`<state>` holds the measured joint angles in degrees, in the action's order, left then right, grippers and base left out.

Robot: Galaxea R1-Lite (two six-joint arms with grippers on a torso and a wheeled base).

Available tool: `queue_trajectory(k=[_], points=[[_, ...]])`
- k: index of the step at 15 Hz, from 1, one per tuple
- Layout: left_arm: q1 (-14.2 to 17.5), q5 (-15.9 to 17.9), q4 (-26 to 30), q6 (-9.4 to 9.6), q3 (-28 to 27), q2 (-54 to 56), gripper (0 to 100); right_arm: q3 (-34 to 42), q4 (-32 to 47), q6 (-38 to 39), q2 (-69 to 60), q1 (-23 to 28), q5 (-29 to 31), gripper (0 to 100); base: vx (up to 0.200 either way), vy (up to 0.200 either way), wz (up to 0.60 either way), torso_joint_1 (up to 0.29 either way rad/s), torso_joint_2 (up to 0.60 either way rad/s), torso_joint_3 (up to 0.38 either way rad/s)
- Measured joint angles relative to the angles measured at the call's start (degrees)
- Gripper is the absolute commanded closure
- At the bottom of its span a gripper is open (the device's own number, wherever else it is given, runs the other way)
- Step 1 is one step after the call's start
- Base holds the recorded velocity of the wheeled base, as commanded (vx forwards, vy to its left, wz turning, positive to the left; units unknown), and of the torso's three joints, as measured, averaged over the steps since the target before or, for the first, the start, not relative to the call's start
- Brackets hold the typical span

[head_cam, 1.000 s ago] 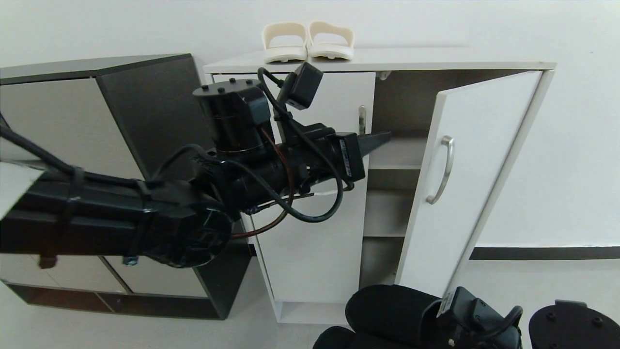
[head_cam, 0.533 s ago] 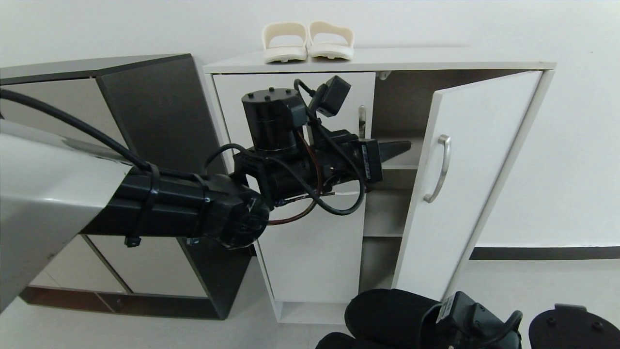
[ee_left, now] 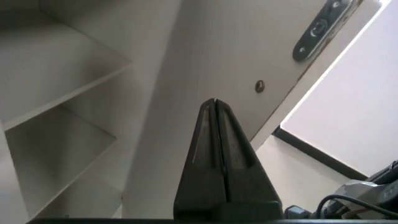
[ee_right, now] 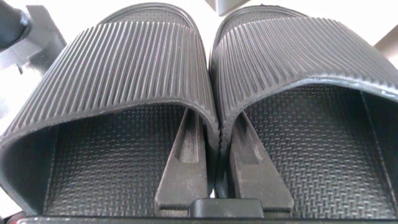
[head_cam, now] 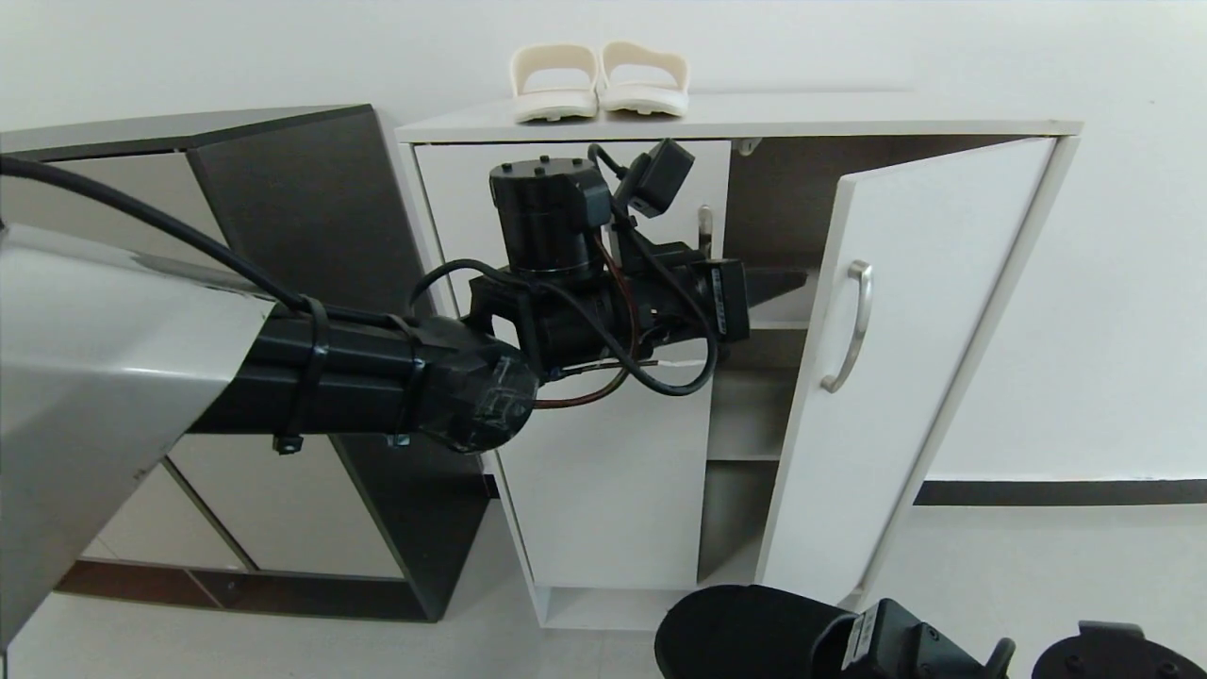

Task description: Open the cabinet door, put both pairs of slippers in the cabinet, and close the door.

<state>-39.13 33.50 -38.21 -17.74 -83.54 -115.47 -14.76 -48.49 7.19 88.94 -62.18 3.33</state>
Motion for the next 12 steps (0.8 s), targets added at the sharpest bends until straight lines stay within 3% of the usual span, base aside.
queue_trajectory(k=[3, 8, 9, 12], points=[[-1.41, 0.66, -0.16, 0.15, 0.35, 0.23, 100, 0.22, -0.09, 0.05, 0.00, -0.94, 0.01, 100, -0.200, 0.000, 0.00, 0.002, 0.00, 0.002], [-6.27, 5.53, -4.60, 0.59, 6.10, 3.23, 100, 0.30, -0.17, 0.11, 0.04, -1.05, 0.01, 100, -0.200, 0.000, 0.00, 0.001, 0.00, 0.000], [-6.10, 5.52, -4.79, 0.56, 6.58, 3.58, 100, 0.33, -0.28, 0.11, 0.04, -1.05, 0.00, 100, 0.000, 0.000, 0.00, 0.000, 0.00, 0.000], [-1.39, 5.17, -4.85, 0.59, 8.98, 5.72, 100, 0.24, -0.33, 0.16, 0.11, -0.38, 0.15, 100, 0.000, 0.000, 0.00, 0.000, 0.00, 0.000]])
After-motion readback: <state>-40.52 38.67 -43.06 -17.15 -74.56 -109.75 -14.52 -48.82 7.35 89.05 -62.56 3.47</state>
